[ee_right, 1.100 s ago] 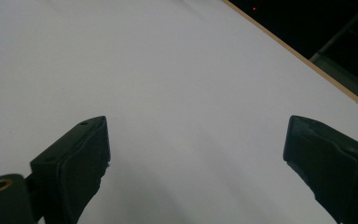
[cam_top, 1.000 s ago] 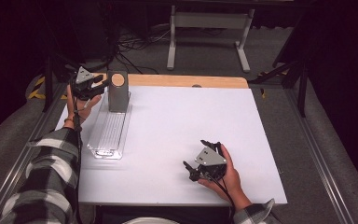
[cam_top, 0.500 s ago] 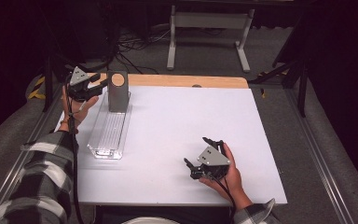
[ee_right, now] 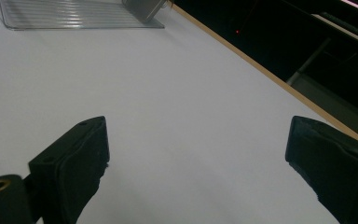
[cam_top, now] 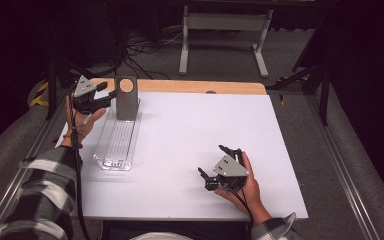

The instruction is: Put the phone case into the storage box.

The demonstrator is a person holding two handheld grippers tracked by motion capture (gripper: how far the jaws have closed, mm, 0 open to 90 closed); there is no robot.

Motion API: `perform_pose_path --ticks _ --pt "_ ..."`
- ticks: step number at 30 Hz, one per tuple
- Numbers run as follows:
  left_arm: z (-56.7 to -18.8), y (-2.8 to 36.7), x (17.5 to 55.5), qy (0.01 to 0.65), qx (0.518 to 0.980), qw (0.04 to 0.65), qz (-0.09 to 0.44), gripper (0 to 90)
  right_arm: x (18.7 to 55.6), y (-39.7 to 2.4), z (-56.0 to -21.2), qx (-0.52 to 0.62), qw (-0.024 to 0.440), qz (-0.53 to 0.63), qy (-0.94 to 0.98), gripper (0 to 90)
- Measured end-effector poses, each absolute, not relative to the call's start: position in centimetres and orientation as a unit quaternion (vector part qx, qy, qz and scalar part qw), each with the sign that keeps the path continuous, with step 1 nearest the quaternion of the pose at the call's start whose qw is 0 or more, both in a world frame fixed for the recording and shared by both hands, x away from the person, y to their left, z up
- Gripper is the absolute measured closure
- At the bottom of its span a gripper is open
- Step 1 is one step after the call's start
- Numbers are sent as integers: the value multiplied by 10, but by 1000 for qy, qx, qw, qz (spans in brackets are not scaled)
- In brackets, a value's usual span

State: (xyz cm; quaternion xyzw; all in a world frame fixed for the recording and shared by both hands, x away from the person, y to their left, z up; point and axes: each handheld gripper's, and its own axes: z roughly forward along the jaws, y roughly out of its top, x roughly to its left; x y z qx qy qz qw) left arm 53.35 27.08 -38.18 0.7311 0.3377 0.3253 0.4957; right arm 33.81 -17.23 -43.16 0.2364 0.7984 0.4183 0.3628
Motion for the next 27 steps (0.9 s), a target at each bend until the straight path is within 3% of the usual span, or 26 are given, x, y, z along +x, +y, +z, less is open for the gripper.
perform_pose_path --ticks 15,17,27 --pt "-382 264 515 315 734 515 312 349 338 -171 -433 236 359 415 802 62" --pt "-383 263 513 321 733 512 313 297 338 -171 -434 236 359 414 802 63" --pt "-382 262 504 308 734 522 306 241 338 -171 -433 233 362 415 801 62"
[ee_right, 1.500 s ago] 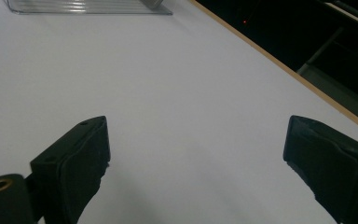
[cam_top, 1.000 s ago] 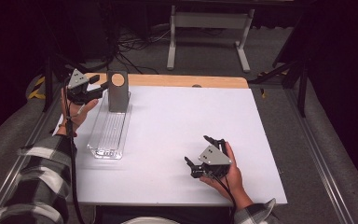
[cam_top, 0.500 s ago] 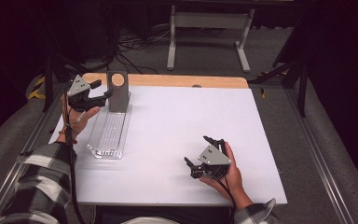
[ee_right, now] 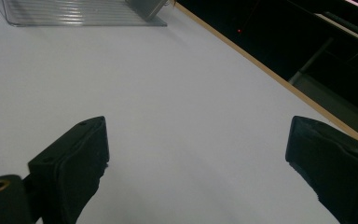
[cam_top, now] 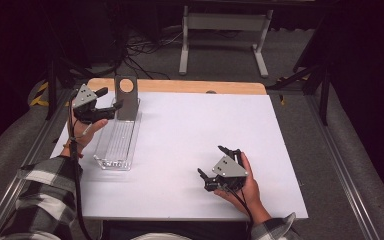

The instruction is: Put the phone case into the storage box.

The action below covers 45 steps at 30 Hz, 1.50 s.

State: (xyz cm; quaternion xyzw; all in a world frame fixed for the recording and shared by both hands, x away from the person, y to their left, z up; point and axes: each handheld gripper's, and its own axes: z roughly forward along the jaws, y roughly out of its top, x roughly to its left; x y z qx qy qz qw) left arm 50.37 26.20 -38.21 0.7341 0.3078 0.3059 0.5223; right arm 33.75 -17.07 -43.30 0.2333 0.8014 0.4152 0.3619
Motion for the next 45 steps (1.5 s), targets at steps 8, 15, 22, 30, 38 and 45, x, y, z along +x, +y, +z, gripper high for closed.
perform_pose_path --ticks 8,15,22,30,38,45 --pt "-379 261 498 320 725 525 309 110 337 -172 -432 234 362 417 800 63" --pt "-378 258 492 314 723 534 305 54 337 -173 -432 233 364 417 800 62" --pt "-375 251 479 300 723 540 310 27 336 -174 -431 232 366 419 798 63" --pt "-370 241 465 276 718 557 313 30 334 -174 -431 234 365 425 795 62" --pt "-367 236 455 261 721 567 302 33 334 -173 -431 232 364 426 795 62" --pt "-369 232 447 260 721 571 297 37 333 -174 -430 232 365 427 794 63"
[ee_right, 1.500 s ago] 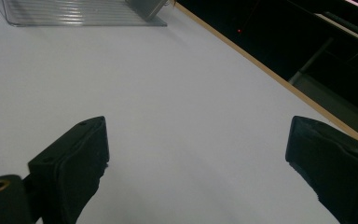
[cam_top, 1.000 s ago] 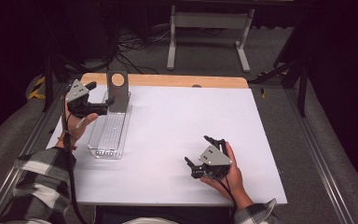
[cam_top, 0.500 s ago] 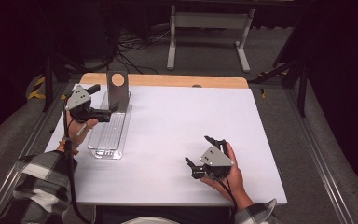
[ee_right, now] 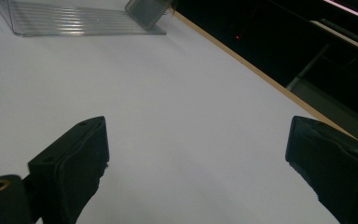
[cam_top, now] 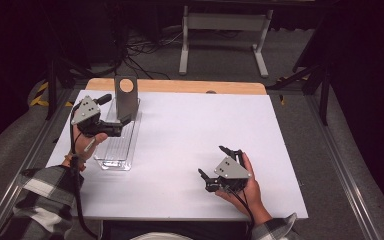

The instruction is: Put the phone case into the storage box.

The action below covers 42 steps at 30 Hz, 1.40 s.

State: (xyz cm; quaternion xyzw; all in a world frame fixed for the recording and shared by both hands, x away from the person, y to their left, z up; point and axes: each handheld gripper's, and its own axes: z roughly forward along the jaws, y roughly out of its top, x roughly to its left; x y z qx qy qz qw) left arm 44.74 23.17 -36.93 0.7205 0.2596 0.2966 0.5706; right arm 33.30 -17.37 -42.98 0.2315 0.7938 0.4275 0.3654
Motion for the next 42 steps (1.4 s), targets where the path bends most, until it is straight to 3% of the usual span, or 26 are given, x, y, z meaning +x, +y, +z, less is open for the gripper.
perform_pose_path --ticks 42 --pt "-371 233 385 207 728 577 307 36 329 -177 -420 230 371 448 780 63"
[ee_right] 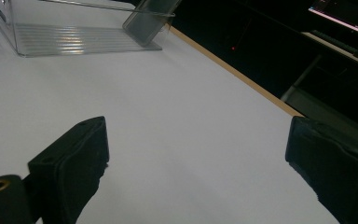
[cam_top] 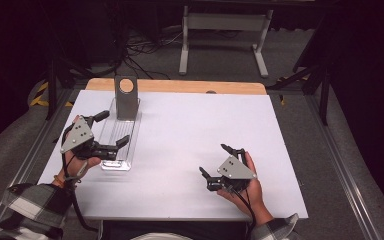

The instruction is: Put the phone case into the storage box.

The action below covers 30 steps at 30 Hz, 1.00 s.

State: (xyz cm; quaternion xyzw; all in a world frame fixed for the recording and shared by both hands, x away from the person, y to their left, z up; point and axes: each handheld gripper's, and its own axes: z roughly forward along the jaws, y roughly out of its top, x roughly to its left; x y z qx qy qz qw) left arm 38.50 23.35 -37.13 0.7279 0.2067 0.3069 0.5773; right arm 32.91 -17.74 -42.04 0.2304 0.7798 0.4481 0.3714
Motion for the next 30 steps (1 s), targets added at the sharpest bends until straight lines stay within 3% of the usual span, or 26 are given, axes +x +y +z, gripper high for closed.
perform_pose_path --ticks 30 --pt "-390 221 352 185 743 576 286 39 328 -178 -415 234 375 458 772 62"
